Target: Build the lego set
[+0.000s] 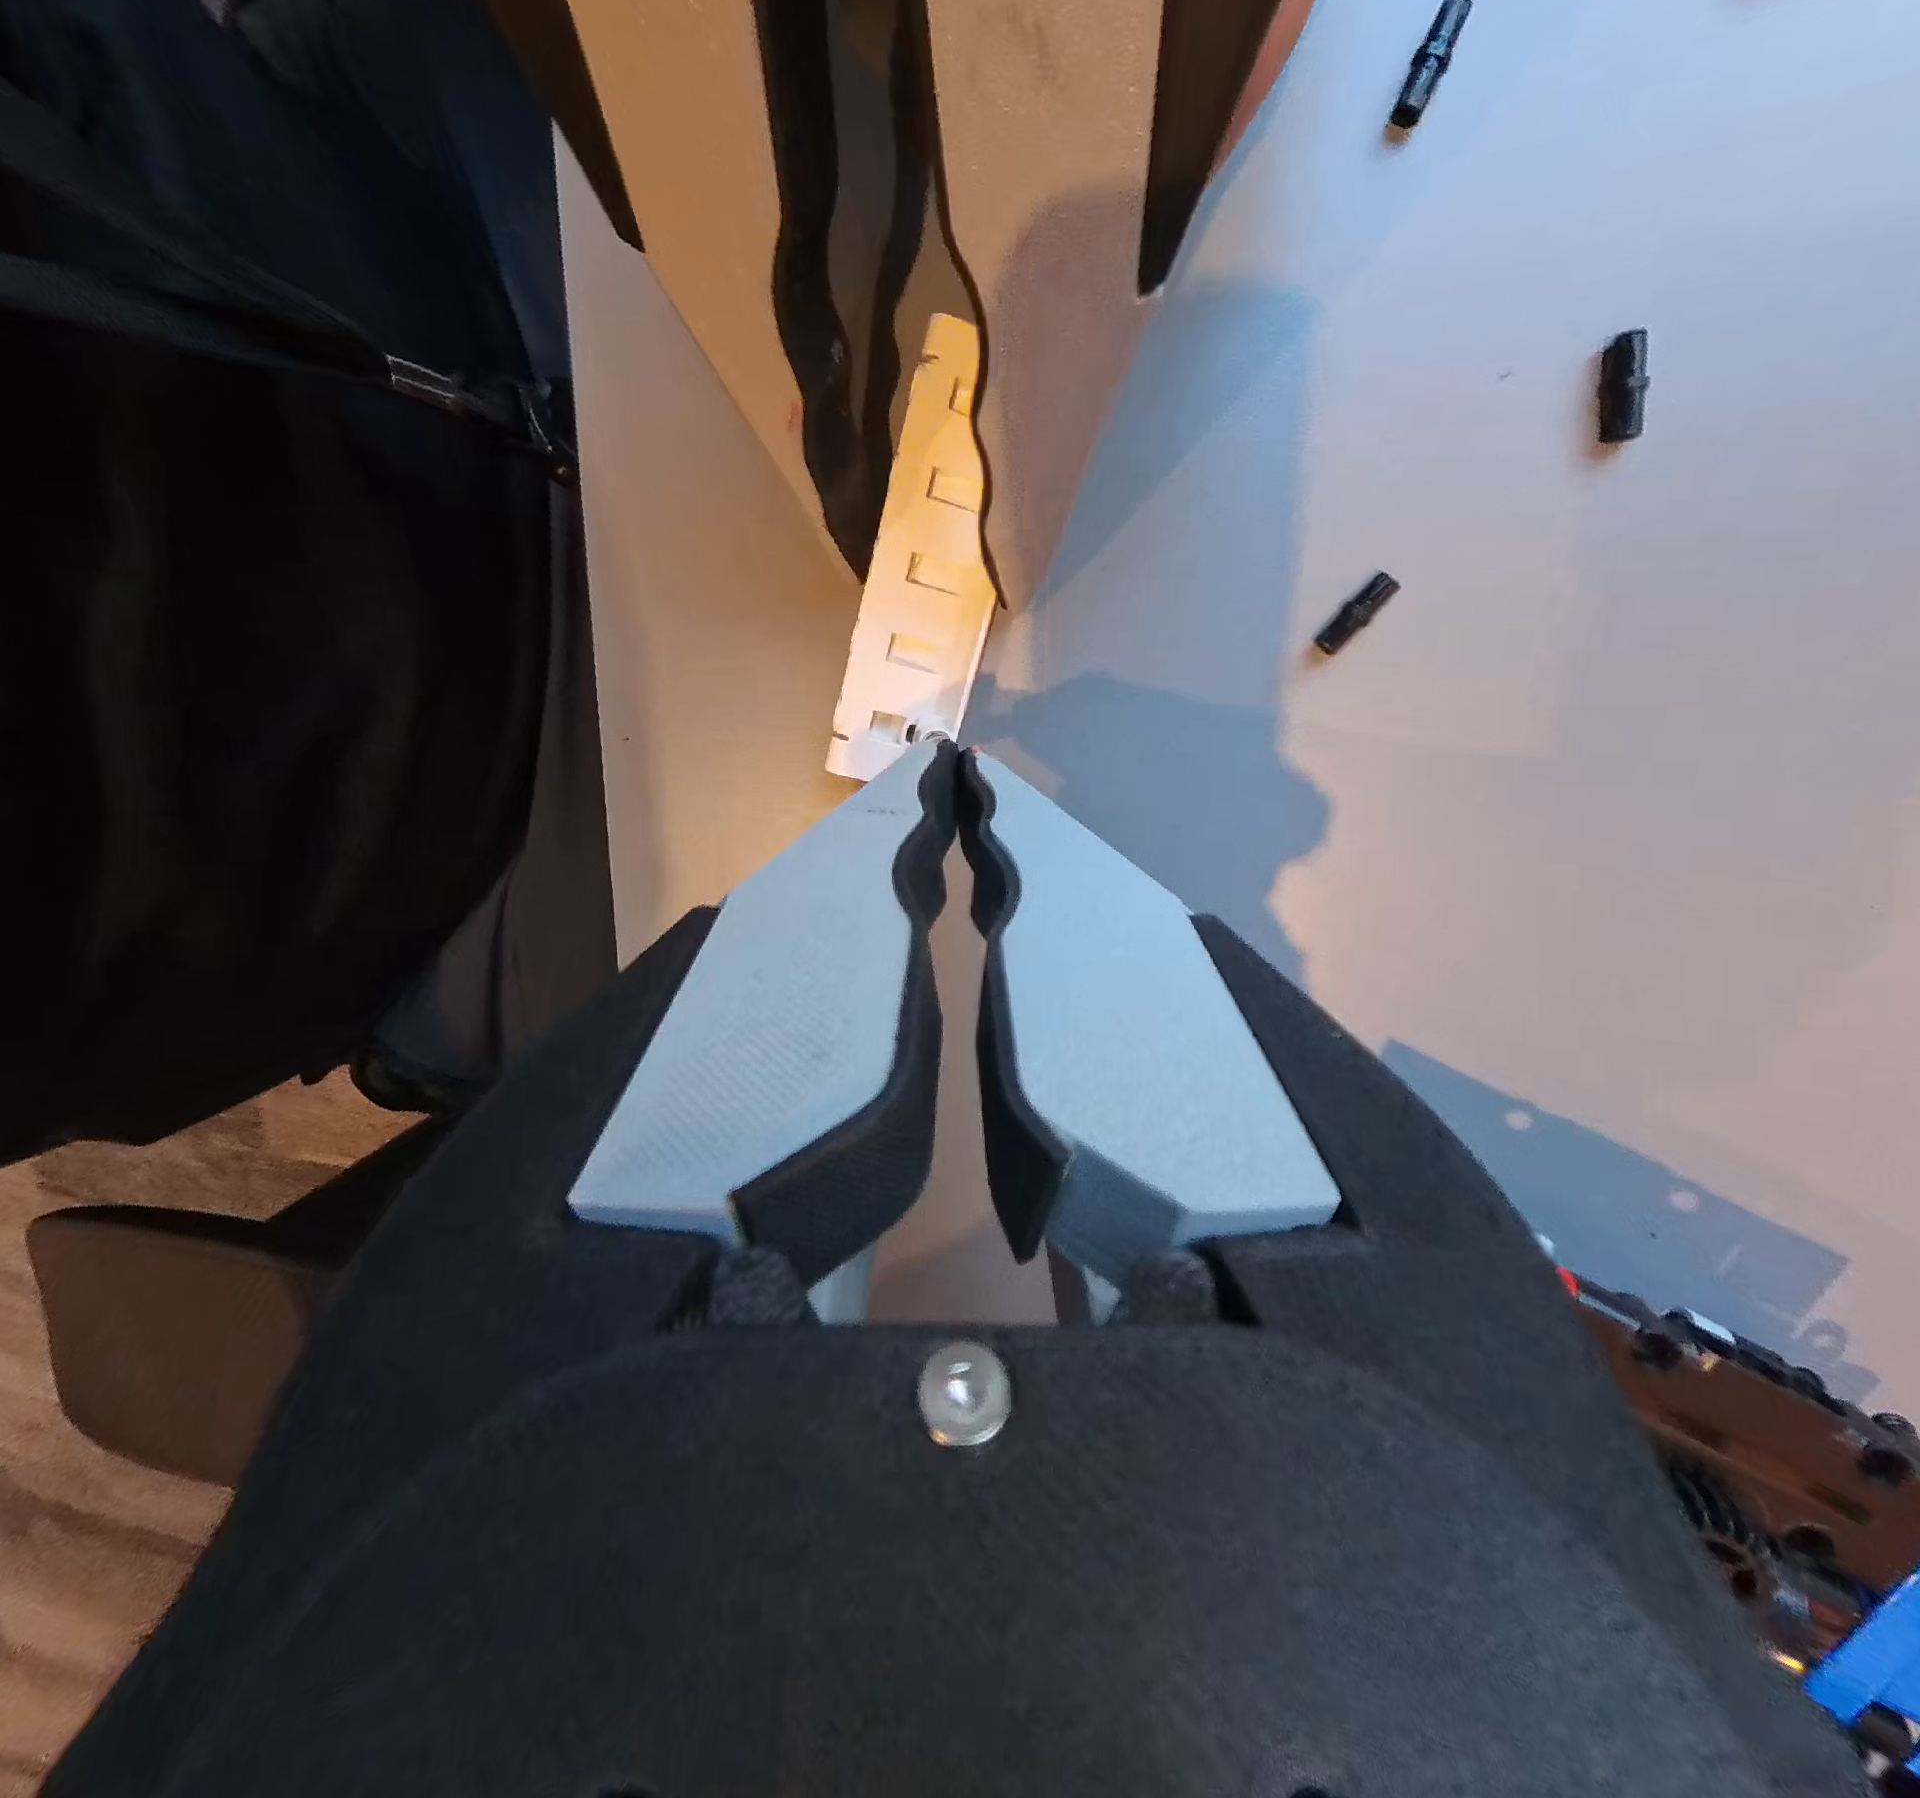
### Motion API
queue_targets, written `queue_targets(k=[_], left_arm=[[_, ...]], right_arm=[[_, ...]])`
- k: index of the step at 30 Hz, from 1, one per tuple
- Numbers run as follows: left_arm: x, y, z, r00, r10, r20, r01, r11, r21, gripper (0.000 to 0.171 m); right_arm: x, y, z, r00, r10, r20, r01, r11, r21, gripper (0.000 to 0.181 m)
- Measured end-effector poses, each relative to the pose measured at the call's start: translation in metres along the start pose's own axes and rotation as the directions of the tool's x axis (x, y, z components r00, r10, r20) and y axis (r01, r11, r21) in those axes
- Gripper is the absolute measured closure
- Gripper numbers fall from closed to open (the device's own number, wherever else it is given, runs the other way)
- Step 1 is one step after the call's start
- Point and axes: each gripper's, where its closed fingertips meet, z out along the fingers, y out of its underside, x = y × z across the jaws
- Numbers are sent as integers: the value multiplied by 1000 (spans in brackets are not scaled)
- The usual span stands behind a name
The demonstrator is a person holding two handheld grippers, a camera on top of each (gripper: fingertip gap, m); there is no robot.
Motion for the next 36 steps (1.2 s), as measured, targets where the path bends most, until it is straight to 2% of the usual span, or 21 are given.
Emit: queue_targets(k=[11,14,16,18,22,27,29,31,33,36], left_arm=[[3,-1,1,1000,-6,-8,6,1000,-1,146],[2,-1,1,1000,0,0,0,1000,0,146],[0,-1,1,1000,-8,20,8,1000,-1,146],[-4,0,0,999,-40,28,40,999,-1,146],[-7,1,0,996,-77,44,77,997,1,146],[-7,-7,5,989,-142,50,142,990,17,146],[-7,-17,7,980,-190,52,187,981,57,145],[2,-25,8,977,-213,22,211,974,81,143],[1,-21,6,971,-224,79,221,974,41,127],[4,-18,-2,957,-258,129,255,966,43,124]], right_arm=[[-4,3,5,999,-31,-44,31,1000,3,181],[-2,2,4,999,20,-49,-18,999,39,181],[1,1,1,996,57,-69,-51,995,87,181],[3,-7,-8,990,113,-80,-94,974,207,181],[6,-13,-34,964,245,-102,-179,885,430,181],[-6,-1,-32,934,315,-170,-185,833,522,160],[-8,3,-26,920,328,-214,-176,834,523,148],[-6,12,-18,898,331,-291,-161,861,482,146],[-10,17,-9,886,308,-346,-136,886,443,143],[-18,18,1,888,287,-360,-113,894,435,143]])
